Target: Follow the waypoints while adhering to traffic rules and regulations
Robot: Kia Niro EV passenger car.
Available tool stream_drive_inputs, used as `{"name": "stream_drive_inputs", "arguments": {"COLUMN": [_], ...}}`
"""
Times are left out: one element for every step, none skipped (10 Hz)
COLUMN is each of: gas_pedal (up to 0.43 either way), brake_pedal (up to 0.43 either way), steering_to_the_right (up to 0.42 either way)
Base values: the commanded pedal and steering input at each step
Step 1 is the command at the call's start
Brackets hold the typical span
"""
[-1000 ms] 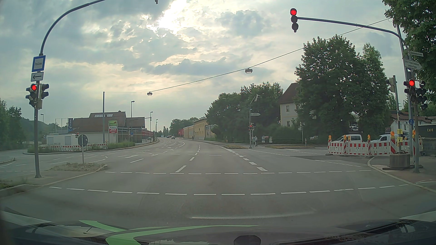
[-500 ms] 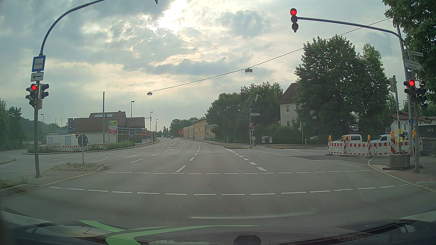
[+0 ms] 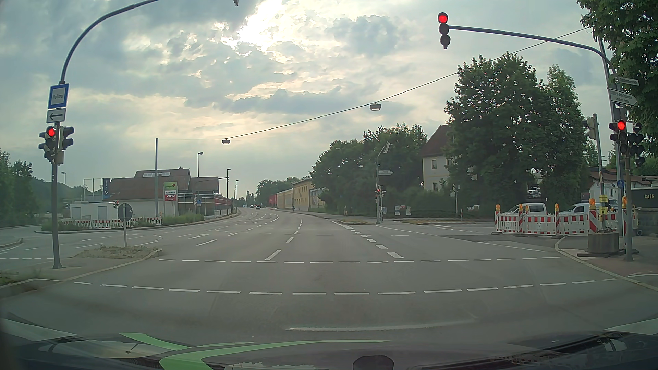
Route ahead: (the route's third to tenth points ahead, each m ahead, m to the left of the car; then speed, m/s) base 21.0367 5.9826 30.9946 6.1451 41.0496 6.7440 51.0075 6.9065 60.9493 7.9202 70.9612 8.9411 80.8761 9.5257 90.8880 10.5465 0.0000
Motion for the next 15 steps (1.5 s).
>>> {"name": "stream_drive_inputs", "arguments": {"gas_pedal": [0.000,0.000,0.000,0.000,0.000,0.000,0.000,0.000,0.000,0.000,0.000,0.000,0.000,0.000,0.000], "brake_pedal": [0.256,0.262,0.262,0.256,0.256,0.256,0.256,0.262,0.256,0.256,0.256,0.256,0.256,0.256,0.256], "steering_to_the_right": [0.000,0.000,0.000,0.000,0.000,0.000,0.000,0.000,0.000,0.000,0.000,0.000,0.000,0.000,0.000]}}
